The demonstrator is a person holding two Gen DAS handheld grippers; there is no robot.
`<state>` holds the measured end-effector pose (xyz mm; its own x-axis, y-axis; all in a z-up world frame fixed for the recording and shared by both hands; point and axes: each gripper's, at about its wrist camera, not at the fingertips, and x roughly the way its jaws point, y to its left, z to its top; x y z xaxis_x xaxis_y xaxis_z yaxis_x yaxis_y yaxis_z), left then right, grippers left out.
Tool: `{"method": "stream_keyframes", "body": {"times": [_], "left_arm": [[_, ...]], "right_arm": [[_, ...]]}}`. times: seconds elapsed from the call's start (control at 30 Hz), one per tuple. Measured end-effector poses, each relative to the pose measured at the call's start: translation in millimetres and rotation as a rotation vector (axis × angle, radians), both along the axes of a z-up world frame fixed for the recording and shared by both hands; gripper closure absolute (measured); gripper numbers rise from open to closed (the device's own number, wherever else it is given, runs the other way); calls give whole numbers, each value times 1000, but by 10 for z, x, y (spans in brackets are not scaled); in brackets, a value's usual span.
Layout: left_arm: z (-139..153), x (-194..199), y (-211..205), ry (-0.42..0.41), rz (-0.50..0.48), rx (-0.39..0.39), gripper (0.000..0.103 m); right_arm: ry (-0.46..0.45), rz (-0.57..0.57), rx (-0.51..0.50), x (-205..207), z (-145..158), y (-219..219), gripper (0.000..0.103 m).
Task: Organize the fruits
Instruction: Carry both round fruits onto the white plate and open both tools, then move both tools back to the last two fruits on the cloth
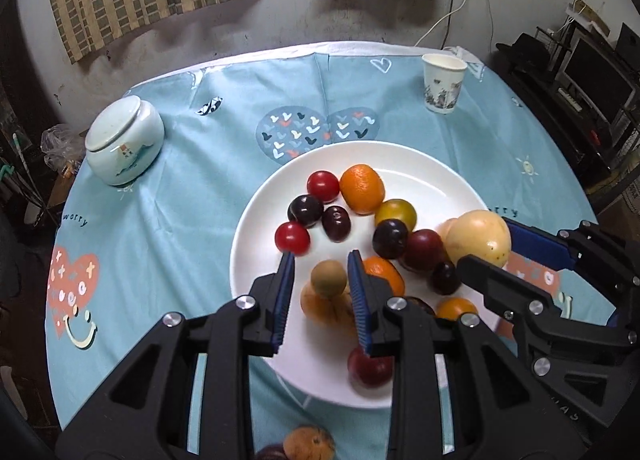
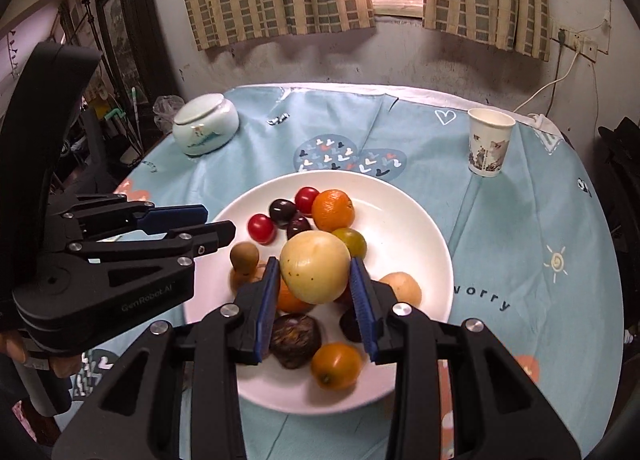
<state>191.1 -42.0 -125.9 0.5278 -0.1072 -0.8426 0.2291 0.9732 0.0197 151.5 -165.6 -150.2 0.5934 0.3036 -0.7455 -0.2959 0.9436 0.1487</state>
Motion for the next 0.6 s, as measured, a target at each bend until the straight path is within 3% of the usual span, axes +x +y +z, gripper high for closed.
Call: {"method": "stream_keyframes", "body": {"times": [0.27,0.33,0.4,0.53,0.6], "left_arm": [[-314,326,3,48,15,21,72],[-366,359,9,57,20,20,65],[-399,372,16,62,24,22,52],[-377,347,37,60,35,10,49],[-324,294,84,48,47,4,42]], "right_arm": [[70,15,-25,335,-334,1,67],[69,15,-36,359,-375,-3,62],[63,-2,-40,380,-391,-30,34],[41,-11,-32,333,-343,-84,34],[39,-18,-30,250,-299,-116,34]]}}
